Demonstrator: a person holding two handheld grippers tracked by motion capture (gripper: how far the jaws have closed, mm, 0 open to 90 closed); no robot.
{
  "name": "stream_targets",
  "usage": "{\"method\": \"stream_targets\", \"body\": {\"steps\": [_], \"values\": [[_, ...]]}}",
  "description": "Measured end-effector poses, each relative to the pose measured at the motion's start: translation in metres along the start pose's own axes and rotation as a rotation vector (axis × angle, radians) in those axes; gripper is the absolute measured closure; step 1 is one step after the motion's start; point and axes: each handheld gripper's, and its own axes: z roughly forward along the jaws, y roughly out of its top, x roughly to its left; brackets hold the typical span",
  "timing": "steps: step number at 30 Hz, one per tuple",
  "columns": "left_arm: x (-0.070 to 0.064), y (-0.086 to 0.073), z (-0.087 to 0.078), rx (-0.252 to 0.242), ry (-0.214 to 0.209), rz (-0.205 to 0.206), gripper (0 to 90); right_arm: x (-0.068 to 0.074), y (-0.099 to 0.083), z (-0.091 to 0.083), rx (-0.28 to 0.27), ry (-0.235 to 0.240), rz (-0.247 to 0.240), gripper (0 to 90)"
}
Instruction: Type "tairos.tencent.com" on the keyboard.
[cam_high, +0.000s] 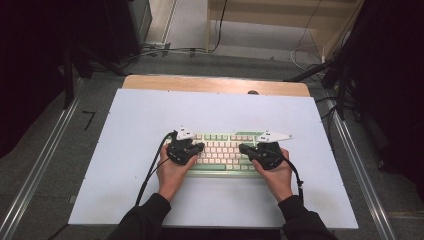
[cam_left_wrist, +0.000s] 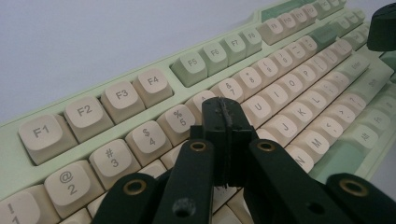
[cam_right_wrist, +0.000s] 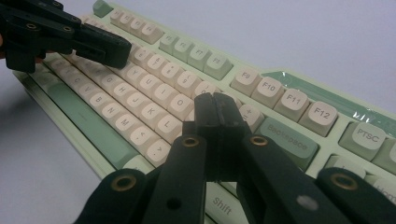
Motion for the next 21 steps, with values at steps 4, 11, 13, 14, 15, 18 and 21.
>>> {"method": "stream_targets", "body": {"steps": [4, 11, 13, 14, 15, 18, 21], "values": [[0.001, 0.000, 0.000, 0.004, 0.000, 0.001, 90.0, 0.000, 0.000, 0.000, 0.000, 0.001, 0.000, 87.8], [0.000, -0.001, 0.001, 0.012, 0.007, 0.003, 90.0, 0.000, 0.000, 0.000, 0.000, 0.000, -0.002, 87.8], [-0.002, -0.001, -0.002, -0.022, 0.007, 0.015, 90.0, 0.000, 0.000, 0.000, 0.001, 0.001, -0.001, 87.8], [-0.002, -0.001, -0.002, -0.022, 0.007, 0.015, 90.0, 0.001, 0.000, 0.000, 0.001, 0.001, -0.001, 87.8], [-0.002, 0.000, -0.004, -0.031, 0.002, 0.015, 90.0, 0.001, 0.000, 0.000, 0.001, 0.002, -0.003, 87.8], [-0.002, 0.000, -0.006, -0.040, -0.006, 0.010, 90.0, 0.001, 0.000, 0.000, 0.000, 0.004, -0.002, 87.7], [-0.001, 0.001, -0.008, -0.043, -0.008, 0.007, 90.0, 0.001, 0.000, 0.000, 0.000, 0.004, -0.001, 87.8]]}}
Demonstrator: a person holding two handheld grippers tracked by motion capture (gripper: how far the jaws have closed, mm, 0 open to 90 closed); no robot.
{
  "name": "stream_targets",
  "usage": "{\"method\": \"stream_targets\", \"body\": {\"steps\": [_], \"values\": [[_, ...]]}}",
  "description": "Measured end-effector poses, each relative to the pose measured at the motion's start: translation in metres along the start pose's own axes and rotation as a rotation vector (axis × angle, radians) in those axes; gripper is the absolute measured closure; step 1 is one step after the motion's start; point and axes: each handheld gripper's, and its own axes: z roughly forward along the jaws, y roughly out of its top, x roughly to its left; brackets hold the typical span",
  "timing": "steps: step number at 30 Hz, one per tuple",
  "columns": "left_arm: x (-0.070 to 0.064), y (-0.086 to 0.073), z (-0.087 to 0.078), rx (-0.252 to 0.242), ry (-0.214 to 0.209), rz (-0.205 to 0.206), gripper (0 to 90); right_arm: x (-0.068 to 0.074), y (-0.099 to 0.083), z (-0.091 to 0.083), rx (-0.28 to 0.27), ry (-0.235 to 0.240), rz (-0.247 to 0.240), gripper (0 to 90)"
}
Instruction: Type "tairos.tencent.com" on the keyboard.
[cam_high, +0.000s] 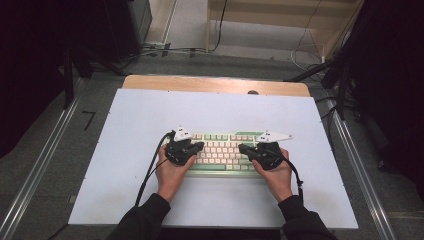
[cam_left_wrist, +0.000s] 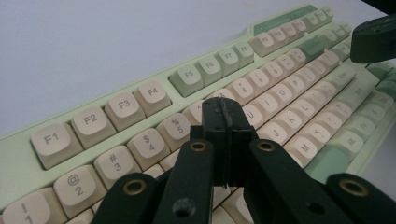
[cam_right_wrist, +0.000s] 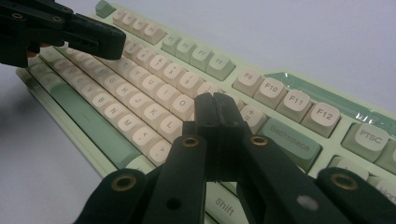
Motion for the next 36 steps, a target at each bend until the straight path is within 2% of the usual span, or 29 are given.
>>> {"method": "stream_targets", "body": {"steps": [10, 17, 26, 33, 36], "values": [[0.006, -0.004, -0.009, 0.003, -0.012, -0.024, 90.0, 0.000, 0.000, -0.001, -0.004, 0.000, -0.005, 87.7], [0.008, -0.005, -0.024, -0.014, -0.015, -0.027, 90.0, 0.001, 0.000, 0.000, -0.004, -0.018, -0.018, 87.8], [0.023, -0.014, -0.045, -0.025, 0.016, -0.062, 90.0, 0.004, 0.001, 0.001, -0.004, 0.003, -0.010, 87.8], [0.029, -0.017, -0.051, -0.028, 0.032, -0.074, 90.0, 0.007, 0.003, 0.001, -0.016, 0.017, -0.001, 88.0], [0.030, -0.019, -0.052, -0.024, 0.037, -0.074, 90.0, 0.006, 0.003, 0.001, -0.019, 0.034, 0.020, 88.0]]}}
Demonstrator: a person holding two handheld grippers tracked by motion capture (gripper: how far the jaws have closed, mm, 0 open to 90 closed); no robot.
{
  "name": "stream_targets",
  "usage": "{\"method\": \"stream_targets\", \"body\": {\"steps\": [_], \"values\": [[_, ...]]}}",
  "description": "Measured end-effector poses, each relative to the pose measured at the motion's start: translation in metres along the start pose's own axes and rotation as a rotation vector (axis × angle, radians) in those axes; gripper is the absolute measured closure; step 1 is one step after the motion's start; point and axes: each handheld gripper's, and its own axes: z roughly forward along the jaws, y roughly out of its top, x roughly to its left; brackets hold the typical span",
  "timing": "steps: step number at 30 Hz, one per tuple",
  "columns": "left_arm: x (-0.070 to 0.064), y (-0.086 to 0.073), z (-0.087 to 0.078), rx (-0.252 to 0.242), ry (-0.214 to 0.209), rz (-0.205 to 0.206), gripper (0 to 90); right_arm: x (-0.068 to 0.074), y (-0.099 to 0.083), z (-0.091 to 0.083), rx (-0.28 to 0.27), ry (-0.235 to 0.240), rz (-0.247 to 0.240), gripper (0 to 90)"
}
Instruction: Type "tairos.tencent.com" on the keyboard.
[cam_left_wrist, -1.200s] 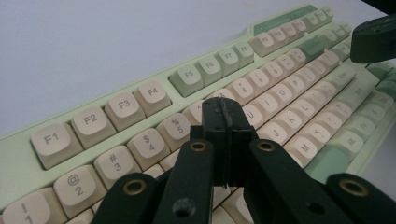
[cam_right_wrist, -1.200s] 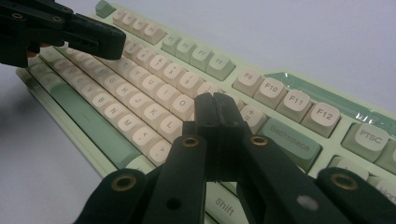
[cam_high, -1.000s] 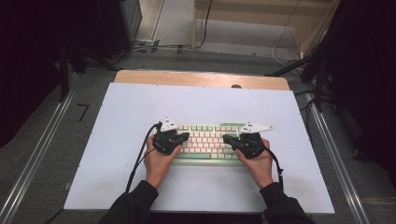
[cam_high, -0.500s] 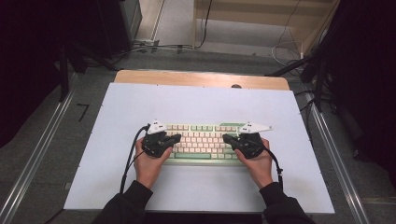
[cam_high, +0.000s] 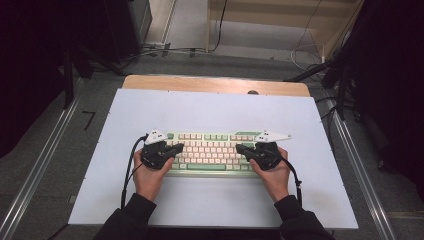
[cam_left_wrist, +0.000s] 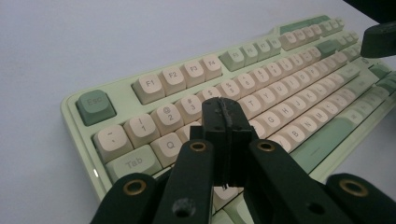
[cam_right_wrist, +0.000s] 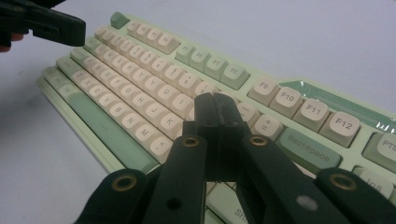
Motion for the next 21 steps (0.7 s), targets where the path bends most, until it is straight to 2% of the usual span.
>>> {"method": "stream_targets", "body": {"steps": [4, 5, 10, 12, 21], "values": [[0.0003, -0.0020, 0.0005, 0.007, 0.010, 0.003, 90.0, -0.0009, 0.0007, -0.0003, -0.010, -0.009, 0.024, 88.0], [0.0006, -0.0024, 0.0006, 0.012, 0.012, 0.006, 90.0, -0.0016, 0.0012, -0.0017, -0.027, -0.002, 0.027, 88.0], [0.0007, -0.0040, 0.0002, 0.023, 0.029, 0.016, 90.0, -0.0010, 0.0017, -0.0022, -0.039, 0.017, 0.035, 88.0], [0.0007, -0.0049, 0.0002, 0.028, 0.041, 0.021, 90.0, -0.0005, 0.0014, -0.0011, -0.035, 0.024, 0.020, 88.0], [0.0026, -0.0079, 0.0025, 0.065, 0.061, 0.032, 90.0, 0.0014, 0.0009, 0.0036, -0.015, 0.027, 0.007, 88.0]]}}
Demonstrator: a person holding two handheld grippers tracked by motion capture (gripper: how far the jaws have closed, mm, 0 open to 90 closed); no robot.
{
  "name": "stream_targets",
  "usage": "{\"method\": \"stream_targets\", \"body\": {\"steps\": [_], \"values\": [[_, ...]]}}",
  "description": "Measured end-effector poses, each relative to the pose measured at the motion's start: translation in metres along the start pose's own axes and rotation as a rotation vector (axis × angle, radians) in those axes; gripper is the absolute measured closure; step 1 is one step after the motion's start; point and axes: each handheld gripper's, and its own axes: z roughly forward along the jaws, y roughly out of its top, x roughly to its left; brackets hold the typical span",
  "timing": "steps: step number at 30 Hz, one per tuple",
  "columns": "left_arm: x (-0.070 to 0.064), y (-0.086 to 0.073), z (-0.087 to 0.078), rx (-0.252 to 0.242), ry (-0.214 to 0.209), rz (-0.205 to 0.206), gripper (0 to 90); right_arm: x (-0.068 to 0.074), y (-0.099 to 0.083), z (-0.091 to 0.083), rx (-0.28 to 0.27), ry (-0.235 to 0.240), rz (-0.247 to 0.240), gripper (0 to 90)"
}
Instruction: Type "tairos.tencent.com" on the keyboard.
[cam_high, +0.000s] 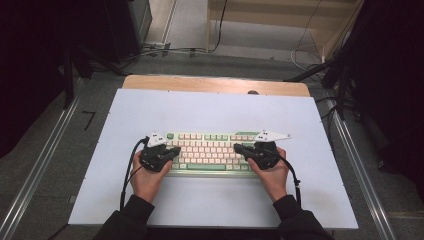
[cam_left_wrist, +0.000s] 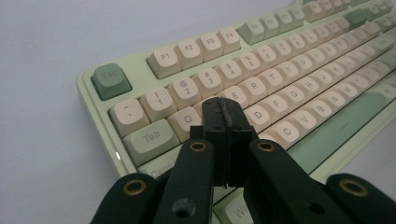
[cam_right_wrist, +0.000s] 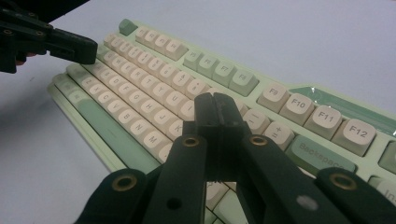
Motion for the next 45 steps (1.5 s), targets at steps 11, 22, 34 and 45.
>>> {"method": "stream_targets", "body": {"steps": [11, 22, 34, 45], "values": [[0.000, -0.002, 0.006, 0.031, -0.001, 0.005, 90.0, 0.000, -0.001, 0.003, 0.012, -0.007, -0.010, 88.0], [0.001, 0.000, 0.000, -0.050, -0.033, -0.013, 90.0, 0.000, -0.002, 0.009, 0.015, -0.010, -0.014, 87.9], [0.002, 0.000, 0.002, -0.055, -0.029, -0.014, 90.0, 0.009, 0.003, 0.027, 0.049, 0.015, -0.039, 87.9], [0.001, 0.000, 0.001, -0.067, -0.028, -0.009, 90.0, 0.013, 0.008, 0.047, 0.076, 0.004, -0.044, 87.9]]}}
